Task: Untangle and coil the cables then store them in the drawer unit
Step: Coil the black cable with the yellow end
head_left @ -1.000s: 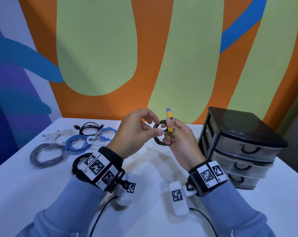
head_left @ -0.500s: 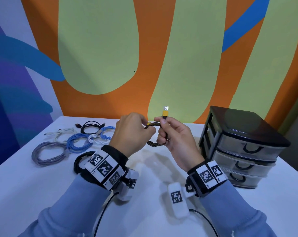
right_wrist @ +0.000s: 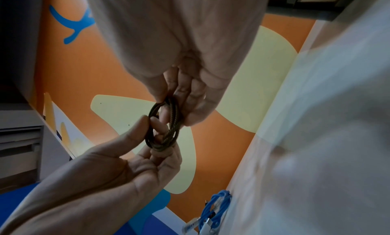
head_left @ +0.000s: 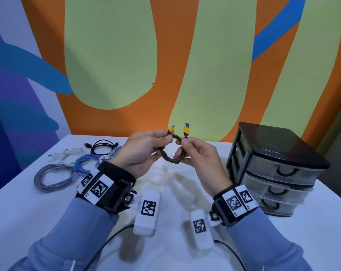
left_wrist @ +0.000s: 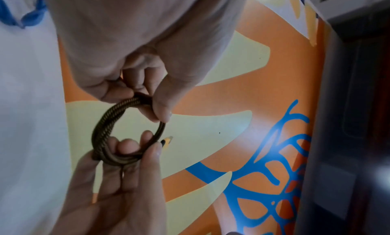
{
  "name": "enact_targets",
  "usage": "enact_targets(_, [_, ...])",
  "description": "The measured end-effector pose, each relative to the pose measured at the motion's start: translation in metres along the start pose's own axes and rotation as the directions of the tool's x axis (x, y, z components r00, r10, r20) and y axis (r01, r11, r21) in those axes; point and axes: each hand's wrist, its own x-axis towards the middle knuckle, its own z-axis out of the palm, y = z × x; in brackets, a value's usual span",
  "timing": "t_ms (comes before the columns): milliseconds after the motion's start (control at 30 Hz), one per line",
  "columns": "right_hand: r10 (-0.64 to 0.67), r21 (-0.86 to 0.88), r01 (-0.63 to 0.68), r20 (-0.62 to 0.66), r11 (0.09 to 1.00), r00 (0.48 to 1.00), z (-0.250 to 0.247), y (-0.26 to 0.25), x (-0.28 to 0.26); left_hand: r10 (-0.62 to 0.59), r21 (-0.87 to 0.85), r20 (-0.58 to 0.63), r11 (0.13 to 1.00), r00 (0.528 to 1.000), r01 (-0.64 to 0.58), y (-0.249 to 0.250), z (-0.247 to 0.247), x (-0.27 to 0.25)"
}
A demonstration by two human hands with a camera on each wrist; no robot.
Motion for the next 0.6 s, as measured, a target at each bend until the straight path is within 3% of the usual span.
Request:
enact_targets(167, [0.002,0.020,-0.002,0.005,1.000,1.000,0.0005,-0.0030,0.0002,0.005,-0.146,-0.027,0.989,1.000,-0.009,0.0012,0.0005,0.0001])
enact_targets(333, [0.015,0.054,-0.017,0.021,0.998,1.000,0.0010,-0.0062,-0.0017,0.183,0.070,-0.034,0.981,0.983,-0.180,0.0003,0.0020,-0.0044])
enact_targets(500, [0.063,0.118,-0.067,0.038,0.991,0.997,0.0022,-0.0065,-0.0029,0.221,-0.071,-0.061,0.972,0.973,-0.225,0.0033,0.0036,-0.0059])
enact_targets(600, [0.095,0.133,-0.100,0.047,0.986,0.994,0.0023,-0.0043,-0.0029,0.298,0.000,-0.094,0.954,0.950,-0.299,0.0020,0.0013,-0.0032])
